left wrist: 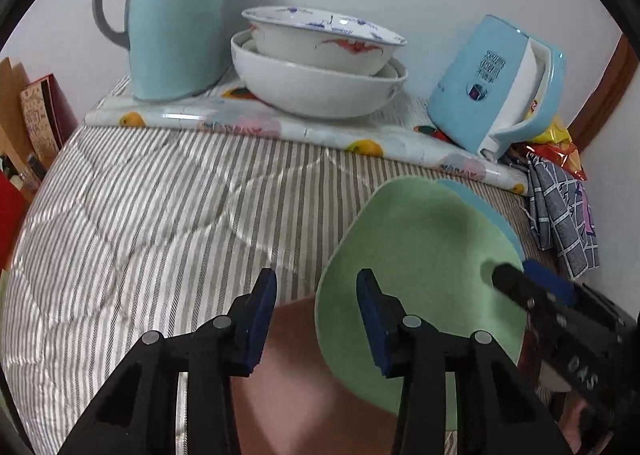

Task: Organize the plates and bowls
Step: 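Lift the green plate with the left gripper and lower it onto the pink plate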

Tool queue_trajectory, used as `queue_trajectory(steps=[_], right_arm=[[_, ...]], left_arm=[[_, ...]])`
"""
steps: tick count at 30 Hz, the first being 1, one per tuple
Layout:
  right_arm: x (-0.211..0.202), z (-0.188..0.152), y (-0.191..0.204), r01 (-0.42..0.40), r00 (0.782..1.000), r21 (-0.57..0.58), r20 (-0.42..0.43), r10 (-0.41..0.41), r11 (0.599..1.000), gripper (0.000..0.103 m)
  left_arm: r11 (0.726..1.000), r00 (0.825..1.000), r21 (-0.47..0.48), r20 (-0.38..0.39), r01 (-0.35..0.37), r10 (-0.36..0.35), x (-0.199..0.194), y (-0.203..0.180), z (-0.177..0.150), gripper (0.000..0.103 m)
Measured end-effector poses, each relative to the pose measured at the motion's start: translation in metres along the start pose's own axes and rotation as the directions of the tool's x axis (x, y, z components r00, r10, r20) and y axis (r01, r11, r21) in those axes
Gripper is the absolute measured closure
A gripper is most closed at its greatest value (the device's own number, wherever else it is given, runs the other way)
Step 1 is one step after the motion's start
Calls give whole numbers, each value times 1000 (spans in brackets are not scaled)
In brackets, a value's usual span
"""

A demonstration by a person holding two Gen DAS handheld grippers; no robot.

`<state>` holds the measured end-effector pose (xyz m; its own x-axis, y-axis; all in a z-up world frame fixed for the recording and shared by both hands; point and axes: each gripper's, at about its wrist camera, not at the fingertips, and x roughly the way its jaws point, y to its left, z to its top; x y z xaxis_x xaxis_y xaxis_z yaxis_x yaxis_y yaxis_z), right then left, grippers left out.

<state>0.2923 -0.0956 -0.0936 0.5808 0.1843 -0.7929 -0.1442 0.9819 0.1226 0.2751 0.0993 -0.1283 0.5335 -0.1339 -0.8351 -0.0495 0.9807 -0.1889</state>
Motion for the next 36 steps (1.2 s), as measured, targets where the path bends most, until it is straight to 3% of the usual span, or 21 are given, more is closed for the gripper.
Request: queue_trajectory(steps=[2, 3, 5, 6, 24, 36], right_arm=[[6, 2, 0, 7, 1000, -6, -8, -7, 1000, 65], [8, 3, -1, 9, 1000, -7, -10, -9, 1000, 83], [14, 2, -2, 10, 1000, -8, -27, -10, 1000, 95], [14, 1, -2, 6, 1000, -9, -29, -7, 1000, 96], [-31, -33, 17, 11, 1000, 32, -27, -10, 999, 94], [-34, -63, 54, 27, 999, 23, -28, -26, 999, 94]], left_arm=[[1000, 1000, 7, 1, 0, 0, 1, -1, -3, 63], [1000, 1000, 12, 3, -8, 8, 1, -2, -3, 63], [1000, 1000, 19, 7, -6, 6, 2, -2, -2, 89], [1000, 1000, 18, 5, 1, -1, 2, -3, 0, 89], [998, 997, 15, 56, 54, -54, -39, 13, -17, 90], [1000, 999, 12, 45, 25, -26, -47, 46, -41, 89]])
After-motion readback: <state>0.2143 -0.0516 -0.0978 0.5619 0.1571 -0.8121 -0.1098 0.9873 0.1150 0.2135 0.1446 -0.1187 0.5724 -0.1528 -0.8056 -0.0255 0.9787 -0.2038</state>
